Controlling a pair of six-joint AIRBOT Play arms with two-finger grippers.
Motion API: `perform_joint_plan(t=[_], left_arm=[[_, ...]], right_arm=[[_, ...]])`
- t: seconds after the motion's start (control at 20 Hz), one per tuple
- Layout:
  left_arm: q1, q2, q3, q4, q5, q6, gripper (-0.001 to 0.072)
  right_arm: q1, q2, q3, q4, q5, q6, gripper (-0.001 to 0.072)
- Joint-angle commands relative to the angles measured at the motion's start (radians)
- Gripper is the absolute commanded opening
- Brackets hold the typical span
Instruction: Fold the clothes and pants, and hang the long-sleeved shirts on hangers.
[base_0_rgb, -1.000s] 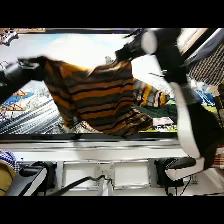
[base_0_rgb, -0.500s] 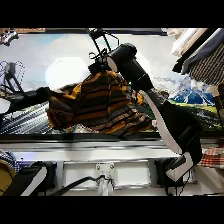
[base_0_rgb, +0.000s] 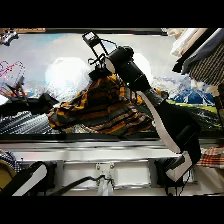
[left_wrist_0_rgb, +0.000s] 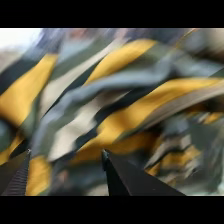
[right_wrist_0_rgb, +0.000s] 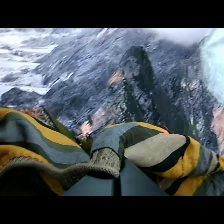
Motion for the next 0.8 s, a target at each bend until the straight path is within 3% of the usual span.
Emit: perform_joint_plan(t=[0.0, 0.2, 0.3, 0.4, 0.6, 0.75], left_arm=[[0.054, 0.070, 0.020, -0.093, 0.120, 0.038, 0.0506], [0.190, 0.171, 0.023, -0.082, 0.243, 0.037, 0.0497], [0.290, 0.204, 0.023, -0.018, 0.303, 0.038, 0.0398], [0.367, 0.201, 0.023, 0.093, 0.352, 0.038, 0.0398], [0.442, 0.119, 0.083, 0.378, 0.396, 0.038, 0.0353], [0.436, -0.018, 0.215, 0.442, 0.380, 0.108, 0.0344]], right_arm=[[0.001, -0.001, 0.000, 0.034, 0.011, -0.010, 0.0016], [0.001, -0.001, 0.000, -0.016, 0.014, -0.025, 0.0019], [0.001, -0.001, 0.000, -0.015, 0.014, -0.032, 0.0019], [0.001, -0.001, 0.000, -0.012, 0.015, -0.032, 0.0019], [0.001, -0.001, 0.000, -0.012, 0.015, -0.032, 0.0019], [0.001, -0.001, 0.000, -0.012, -0.002, -0.035, 0.0018]])
